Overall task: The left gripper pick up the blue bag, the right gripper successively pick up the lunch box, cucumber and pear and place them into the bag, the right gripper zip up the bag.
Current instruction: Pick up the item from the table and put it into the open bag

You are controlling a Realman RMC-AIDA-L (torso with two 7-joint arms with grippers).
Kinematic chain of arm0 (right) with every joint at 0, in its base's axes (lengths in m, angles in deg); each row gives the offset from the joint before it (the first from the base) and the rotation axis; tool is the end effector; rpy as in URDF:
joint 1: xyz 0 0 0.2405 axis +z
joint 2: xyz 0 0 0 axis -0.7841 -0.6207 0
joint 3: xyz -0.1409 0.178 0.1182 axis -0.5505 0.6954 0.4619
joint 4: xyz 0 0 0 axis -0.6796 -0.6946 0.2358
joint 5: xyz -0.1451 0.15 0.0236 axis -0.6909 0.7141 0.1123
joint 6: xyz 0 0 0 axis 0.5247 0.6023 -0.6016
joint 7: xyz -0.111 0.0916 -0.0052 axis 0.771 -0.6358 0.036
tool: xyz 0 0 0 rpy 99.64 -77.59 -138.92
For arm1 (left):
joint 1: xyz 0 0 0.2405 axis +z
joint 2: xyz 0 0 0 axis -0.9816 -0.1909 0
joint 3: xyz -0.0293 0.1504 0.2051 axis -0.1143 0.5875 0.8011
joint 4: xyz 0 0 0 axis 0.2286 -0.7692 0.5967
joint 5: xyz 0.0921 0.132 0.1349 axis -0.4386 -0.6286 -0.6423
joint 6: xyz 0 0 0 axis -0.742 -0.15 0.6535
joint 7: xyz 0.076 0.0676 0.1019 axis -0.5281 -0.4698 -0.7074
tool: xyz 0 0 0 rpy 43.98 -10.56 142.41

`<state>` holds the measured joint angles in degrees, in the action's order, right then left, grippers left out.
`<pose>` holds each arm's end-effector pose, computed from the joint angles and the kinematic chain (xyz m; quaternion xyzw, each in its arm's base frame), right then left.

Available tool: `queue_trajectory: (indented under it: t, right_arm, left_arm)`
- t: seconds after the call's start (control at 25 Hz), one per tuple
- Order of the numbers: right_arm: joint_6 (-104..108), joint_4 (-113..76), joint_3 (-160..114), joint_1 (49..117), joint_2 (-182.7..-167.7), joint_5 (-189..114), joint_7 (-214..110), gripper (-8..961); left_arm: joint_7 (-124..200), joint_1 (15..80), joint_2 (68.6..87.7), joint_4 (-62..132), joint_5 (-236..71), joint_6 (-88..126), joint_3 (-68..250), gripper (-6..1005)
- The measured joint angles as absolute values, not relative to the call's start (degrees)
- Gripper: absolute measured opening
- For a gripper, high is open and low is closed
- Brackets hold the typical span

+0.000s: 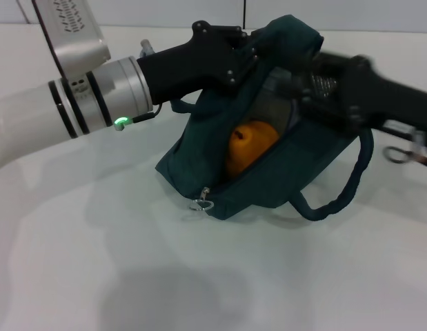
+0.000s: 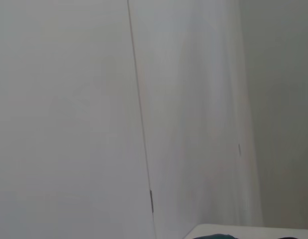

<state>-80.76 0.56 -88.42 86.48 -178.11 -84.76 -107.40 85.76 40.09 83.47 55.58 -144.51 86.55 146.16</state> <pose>0.1844 0.3393 -0.0127 -0.8780 0.0707 0.4586 0.1174 -0.1836 0.3757 -0.0429 -0.9001 -0.0424 -0.3642 0.2354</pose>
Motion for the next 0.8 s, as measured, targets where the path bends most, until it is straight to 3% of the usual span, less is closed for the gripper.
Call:
queue_trajectory:
  t: [0.12, 0.36, 0.48, 0.8]
  right_arm:
    - [-84.1, 4.8, -88.5, 81.2, -177.07, -83.5, -108.5, 411]
    - [-86.3, 7.3, -88.8, 76.6, -173.18, -94.7, -116.7, 470]
    - [-85.9, 6.6, -88.7, 76.7, -173.45, -100.2, -117.0, 488]
    - [-77.5, 6.5, -88.9, 81.8, -176.84, -111.1, -121.5, 474]
  left_arm:
    - [85.8, 40.4, 83.47, 55.6, -144.4, 86.5, 146.1, 78]
    - [85.8, 40.4, 83.41, 55.6, -144.4, 86.4, 146.1, 77]
    - [85.8, 40.0, 83.42, 55.6, -144.4, 86.4, 146.1, 77]
    - [85.8, 39.0, 83.53, 55.5, -144.4, 86.1, 146.8, 78]
